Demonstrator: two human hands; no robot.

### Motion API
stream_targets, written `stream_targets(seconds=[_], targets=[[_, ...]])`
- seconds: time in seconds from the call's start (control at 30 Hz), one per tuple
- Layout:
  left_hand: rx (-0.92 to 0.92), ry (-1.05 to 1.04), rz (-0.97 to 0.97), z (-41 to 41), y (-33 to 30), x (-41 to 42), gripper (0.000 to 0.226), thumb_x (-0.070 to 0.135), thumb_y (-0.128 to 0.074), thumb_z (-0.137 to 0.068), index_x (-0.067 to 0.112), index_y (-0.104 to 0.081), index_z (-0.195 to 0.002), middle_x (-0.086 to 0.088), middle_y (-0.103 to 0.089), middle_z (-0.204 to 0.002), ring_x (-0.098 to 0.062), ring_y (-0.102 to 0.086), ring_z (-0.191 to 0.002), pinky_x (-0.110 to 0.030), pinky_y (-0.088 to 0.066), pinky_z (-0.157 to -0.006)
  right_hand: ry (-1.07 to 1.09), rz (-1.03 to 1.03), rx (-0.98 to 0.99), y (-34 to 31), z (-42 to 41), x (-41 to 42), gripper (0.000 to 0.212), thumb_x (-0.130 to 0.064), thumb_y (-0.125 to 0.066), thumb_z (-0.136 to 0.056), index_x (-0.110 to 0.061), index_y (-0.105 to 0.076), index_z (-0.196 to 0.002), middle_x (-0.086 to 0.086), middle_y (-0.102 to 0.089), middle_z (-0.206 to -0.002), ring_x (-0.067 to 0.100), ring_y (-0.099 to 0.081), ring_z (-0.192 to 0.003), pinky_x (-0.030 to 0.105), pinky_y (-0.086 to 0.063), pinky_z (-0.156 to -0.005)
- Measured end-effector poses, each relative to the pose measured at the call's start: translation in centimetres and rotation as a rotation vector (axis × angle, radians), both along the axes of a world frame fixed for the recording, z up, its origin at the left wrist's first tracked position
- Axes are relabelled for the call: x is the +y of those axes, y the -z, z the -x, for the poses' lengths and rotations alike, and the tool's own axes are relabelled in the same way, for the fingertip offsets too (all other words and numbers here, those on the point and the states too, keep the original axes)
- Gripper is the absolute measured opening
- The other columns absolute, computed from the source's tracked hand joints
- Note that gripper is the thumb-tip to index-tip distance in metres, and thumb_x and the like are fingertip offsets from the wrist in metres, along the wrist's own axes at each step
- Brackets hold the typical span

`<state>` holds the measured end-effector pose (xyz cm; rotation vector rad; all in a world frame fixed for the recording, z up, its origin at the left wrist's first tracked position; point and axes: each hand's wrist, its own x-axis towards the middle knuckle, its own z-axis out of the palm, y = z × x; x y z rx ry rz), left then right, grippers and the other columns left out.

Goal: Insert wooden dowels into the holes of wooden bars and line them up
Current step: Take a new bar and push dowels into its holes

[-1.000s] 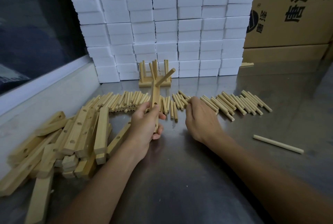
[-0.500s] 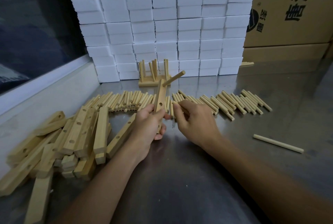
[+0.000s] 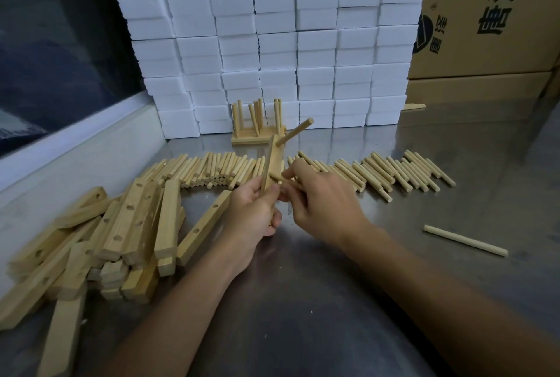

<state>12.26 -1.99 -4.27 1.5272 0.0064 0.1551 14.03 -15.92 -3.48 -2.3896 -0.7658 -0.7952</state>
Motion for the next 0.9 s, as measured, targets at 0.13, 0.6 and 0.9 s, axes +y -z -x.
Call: stream_targets(seconds=[0.13, 0.6, 0.9], targets=[[-0.004, -0.024, -0.010, 0.0, 0.0, 0.1, 0.018, 0.015, -0.048, -0.103, 0.012, -0.064, -0.110, 0.005, -0.064, -0.074, -0.014, -0.042, -0.048, -0.017, -0.031, -0.037, -0.002, -0.002, 0.011, -0.2, 0.3, -0.1, 0.017, -0.028, -0.056, -0.095, -0.015, -0.062, -0.105, -0.001, -0.070, -0.077, 0.026, -0.064, -0.070, 0.041, -0.051, -0.057], [-0.186, -0.158, -0.370, 0.1, 1.4, -0.4, 0.019, 0.021, -0.050, -0.101, 0.031, -0.063, -0.092, 0.009, -0.061, -0.073, -0.003, -0.048, -0.056, -0.027, -0.039, -0.059, 0.090, 0.257, -0.092, -1.7, 0.0, -0.7, 0.032, -0.036, -0.047, -0.100, -0.022, -0.065, -0.077, -0.007, -0.049, -0.059, 0.019, -0.045, -0.054, 0.025, -0.021, -0.051], [-0.231, -0.203, -0.565, 0.3, 1.0, -0.6, 0.009, 0.017, -0.052, -0.100, 0.018, -0.059, -0.094, -0.003, -0.061, -0.078, -0.014, -0.057, -0.069, -0.031, -0.044, -0.061, 0.093, 0.203, -0.003, -1.7, 0.2, -0.5, 0.032, -0.031, -0.051, -0.099, -0.020, -0.064, -0.072, -0.006, -0.046, -0.056, 0.019, -0.041, -0.052, 0.026, -0.024, -0.051]])
